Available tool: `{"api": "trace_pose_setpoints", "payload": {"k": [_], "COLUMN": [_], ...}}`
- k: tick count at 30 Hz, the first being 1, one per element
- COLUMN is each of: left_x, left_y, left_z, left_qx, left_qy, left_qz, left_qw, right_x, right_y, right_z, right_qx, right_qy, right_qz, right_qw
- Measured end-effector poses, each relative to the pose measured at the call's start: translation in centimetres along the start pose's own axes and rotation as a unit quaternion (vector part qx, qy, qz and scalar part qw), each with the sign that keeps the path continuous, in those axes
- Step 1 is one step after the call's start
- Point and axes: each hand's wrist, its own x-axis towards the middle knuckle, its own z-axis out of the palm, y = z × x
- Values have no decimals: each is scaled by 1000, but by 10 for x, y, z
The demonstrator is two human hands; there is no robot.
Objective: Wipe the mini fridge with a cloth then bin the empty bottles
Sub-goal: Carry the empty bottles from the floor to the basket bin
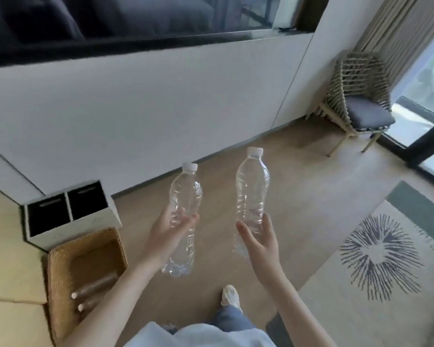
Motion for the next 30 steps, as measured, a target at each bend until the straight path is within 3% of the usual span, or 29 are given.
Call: {"api": "trace_pose_setpoints", "payload": {"k": [7,14,22,27,30], "left_x": [48,47,73,96,108], "left_y": [16,-12,-45,-60,-75], "left_z": [9,-28,-88,-140,-158], "left_qx": [-84,-145,-263,-272,-284], "left_qy": [222,420,546,585,618], "left_qz": [-67,-169,-174,-172,-193], "left_qw": [969,880,776,745,707], "right_x": [151,217,233,244,250], "right_y": [-24,-34,-32,-43,-43], "right_z": [28,127,290,377,420], "right_qx": [-46,-65,-120,-157,-182], "right_qy": [-264,-461,-605,-652,-689], "right_qz": [-16,-9,-21,-47,-34], "right_qw": [963,885,787,740,700]}}
